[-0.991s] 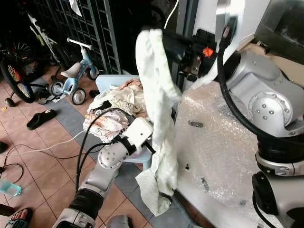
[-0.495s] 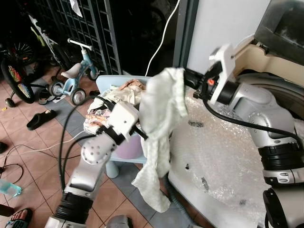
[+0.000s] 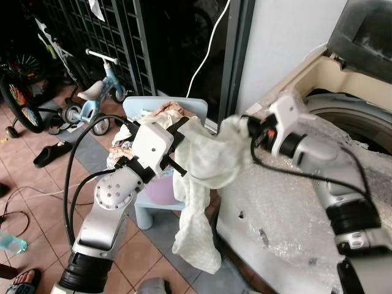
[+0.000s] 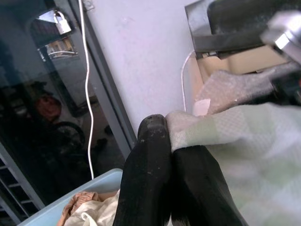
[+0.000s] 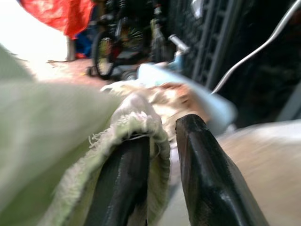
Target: Clothes washing
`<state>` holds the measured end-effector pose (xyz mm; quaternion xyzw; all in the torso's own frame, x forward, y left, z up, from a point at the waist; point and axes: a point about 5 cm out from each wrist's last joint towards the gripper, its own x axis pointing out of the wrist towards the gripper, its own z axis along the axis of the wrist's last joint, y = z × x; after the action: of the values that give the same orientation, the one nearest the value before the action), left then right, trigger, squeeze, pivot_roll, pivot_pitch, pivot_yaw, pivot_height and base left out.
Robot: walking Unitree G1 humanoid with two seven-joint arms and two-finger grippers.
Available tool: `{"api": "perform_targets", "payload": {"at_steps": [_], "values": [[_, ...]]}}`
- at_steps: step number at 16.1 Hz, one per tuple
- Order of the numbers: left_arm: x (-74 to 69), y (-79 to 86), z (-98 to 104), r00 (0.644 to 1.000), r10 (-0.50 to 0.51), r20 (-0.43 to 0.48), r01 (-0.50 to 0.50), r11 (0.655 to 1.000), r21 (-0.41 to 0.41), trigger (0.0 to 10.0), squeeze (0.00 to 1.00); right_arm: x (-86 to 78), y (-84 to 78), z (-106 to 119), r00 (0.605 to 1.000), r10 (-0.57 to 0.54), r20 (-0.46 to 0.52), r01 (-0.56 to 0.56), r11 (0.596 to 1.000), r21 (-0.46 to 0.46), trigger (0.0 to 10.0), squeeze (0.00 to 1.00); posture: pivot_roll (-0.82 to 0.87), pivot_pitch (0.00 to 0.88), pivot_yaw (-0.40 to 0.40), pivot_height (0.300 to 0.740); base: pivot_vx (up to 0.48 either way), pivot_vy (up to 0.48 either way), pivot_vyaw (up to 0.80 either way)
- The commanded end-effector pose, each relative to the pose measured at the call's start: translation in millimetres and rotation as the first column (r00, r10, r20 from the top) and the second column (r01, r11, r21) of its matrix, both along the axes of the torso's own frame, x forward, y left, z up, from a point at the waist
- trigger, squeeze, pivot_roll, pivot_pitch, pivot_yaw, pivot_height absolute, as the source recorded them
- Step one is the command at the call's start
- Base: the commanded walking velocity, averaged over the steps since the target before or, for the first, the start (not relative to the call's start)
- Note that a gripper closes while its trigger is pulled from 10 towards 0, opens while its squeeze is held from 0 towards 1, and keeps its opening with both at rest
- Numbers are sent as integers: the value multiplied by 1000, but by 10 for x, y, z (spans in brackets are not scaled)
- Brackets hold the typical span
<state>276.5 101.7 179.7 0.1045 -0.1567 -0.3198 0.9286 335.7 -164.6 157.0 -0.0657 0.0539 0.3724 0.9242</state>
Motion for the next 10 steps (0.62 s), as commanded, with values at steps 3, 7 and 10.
{"api": "perform_targets", "payload": {"at_steps": [3,7,10], "values": [[20,37,204,999,22,34,-20,999,-46,0,0,-173,98,-102,990,140,-19,-141,990,-20,10000,1000,3,0,60,740,0,0,0],[89,31,361,998,31,52,-26,995,-93,0,0,-461,135,-347,950,281,-136,-287,957,-27,10000,1000,-6,0,66,740,0,0,0],[125,-80,478,998,9,61,-1,991,-134,0,0,-554,220,-579,928,303,-218,-324,943,-68,10000,1000,-6,0,66,740,0,0,0]]}}
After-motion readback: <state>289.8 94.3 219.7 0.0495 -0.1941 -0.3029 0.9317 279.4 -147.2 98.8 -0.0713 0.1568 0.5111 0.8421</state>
